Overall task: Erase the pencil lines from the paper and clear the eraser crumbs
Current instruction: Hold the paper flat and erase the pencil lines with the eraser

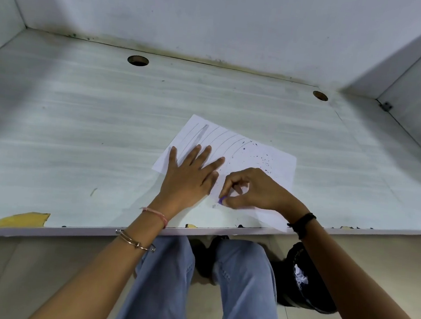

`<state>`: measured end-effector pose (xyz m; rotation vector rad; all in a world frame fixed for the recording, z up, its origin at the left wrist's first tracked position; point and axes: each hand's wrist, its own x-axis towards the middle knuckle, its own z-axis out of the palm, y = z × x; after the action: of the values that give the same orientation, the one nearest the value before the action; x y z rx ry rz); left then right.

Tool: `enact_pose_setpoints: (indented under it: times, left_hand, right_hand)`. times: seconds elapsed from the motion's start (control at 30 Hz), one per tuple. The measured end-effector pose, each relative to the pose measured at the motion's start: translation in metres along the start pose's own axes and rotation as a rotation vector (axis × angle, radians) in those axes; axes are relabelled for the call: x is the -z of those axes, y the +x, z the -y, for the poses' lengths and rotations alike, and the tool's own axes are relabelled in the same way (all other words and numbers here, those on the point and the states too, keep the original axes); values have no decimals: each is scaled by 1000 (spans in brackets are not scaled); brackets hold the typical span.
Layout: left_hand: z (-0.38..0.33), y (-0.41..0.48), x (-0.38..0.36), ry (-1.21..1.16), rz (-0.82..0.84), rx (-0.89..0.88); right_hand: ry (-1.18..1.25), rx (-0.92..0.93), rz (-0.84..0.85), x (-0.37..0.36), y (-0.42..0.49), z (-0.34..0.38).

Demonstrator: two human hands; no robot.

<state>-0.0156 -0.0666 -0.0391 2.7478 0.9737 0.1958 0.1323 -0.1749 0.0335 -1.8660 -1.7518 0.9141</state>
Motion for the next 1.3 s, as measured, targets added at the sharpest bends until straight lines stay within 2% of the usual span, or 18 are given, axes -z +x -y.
enact_pose_setpoints:
  times: [0.13,0.2,0.4,0.47,0.6,0.73,0.87,0.9,1.0,1.03,1.13,1.17,1.27,1.3]
  left_hand:
    - [1,-1,6,-58,19,-1]
    - [0,-1,10,-111,42,21]
    - [-12,0,4,5,52,39]
    - [-10,1,0,37,35,31]
    - [-9,4,-3,35,20,31]
    - [-9,5,-4,36,17,25]
    - [-9,4,-2,29,19,24]
    - [-9,4,-2,26,18,24]
    - [-9,4,-2,24,22,18]
    - [-9,4,-2,27,23,17]
    - [-9,3,-1,25,26,20]
    - [-9,3,-2,23,24,19]
    - [-8,4,-4,23,13,13]
    - [-8,4,-4,27,15,13]
  right_hand:
    - [70,-75,-407,5,8,-17]
    - [69,-105,-454,4,12,-21]
    - [-43,-57,-206,7,19,-6]
    - [-85,-24,-206,8,24,-6]
    - [-78,-9,-308,12,33,-10]
    - [-143,-12,-106,12,31,-4]
    - [-135,-1,-324,18,39,-8]
    - [-143,11,-311,17,39,-7]
    - [-183,5,-122,13,36,1]
    - [-179,2,-121,13,37,1]
    - [-129,-5,-303,17,42,0]
    - [-131,-17,-300,18,43,1]
    - [-184,-70,-52,19,43,6]
    - [-181,-80,-43,19,43,4]
